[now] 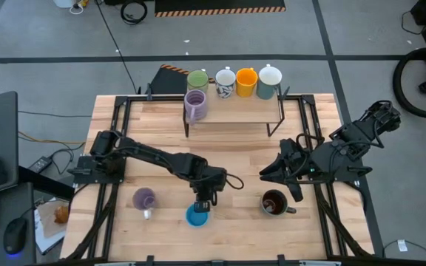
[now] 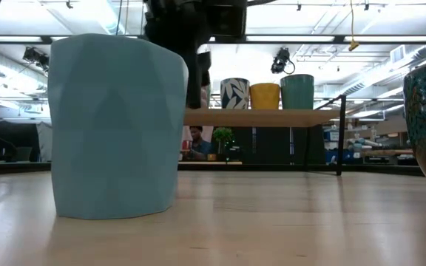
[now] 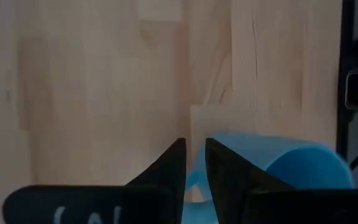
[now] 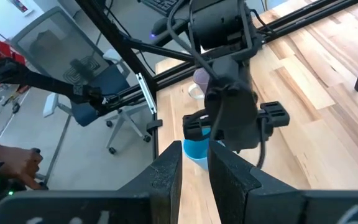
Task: Place coffee mugs
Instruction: Put the blue mug on the shelf
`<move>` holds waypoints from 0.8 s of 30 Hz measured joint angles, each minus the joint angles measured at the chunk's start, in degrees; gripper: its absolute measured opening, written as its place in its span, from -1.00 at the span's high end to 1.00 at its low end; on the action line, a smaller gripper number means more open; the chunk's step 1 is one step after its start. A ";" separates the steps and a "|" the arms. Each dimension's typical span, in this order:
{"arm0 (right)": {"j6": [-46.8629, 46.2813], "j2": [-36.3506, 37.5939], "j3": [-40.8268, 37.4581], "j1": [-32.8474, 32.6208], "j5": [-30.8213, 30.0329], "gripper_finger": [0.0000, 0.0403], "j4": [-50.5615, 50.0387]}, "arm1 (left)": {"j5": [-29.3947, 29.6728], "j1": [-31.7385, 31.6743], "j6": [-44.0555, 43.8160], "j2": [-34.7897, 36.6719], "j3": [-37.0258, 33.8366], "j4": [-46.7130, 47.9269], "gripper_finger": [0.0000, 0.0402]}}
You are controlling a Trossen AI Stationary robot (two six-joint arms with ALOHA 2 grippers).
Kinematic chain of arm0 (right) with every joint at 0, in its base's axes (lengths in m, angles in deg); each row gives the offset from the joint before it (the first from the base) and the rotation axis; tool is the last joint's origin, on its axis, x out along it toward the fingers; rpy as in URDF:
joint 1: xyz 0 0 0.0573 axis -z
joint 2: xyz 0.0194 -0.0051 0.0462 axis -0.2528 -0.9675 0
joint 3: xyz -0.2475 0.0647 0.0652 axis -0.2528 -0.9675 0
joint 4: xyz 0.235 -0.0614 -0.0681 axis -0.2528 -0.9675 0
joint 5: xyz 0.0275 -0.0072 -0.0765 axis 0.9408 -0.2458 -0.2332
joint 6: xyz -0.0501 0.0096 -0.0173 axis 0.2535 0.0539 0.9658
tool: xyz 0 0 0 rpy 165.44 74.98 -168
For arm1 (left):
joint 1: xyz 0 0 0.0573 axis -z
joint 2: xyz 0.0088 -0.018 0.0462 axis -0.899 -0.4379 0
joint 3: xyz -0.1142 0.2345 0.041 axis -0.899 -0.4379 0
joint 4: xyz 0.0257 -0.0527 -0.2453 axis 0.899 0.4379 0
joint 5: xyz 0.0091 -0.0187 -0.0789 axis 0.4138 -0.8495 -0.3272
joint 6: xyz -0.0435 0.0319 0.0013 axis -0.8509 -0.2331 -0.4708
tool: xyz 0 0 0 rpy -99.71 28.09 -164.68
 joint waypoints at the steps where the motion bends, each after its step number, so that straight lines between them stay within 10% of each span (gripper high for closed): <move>1: -0.01 0.00 0.00 0.00 0.00 0.59 0.10 | 0.03 0.23 0.74 -0.01 -0.12 0.36 0.68; 24: 0.04 0.02 0.00 0.00 -0.39 0.59 0.44 | -2.91 3.92 -9.52 -1.88 -0.05 18.93 0.75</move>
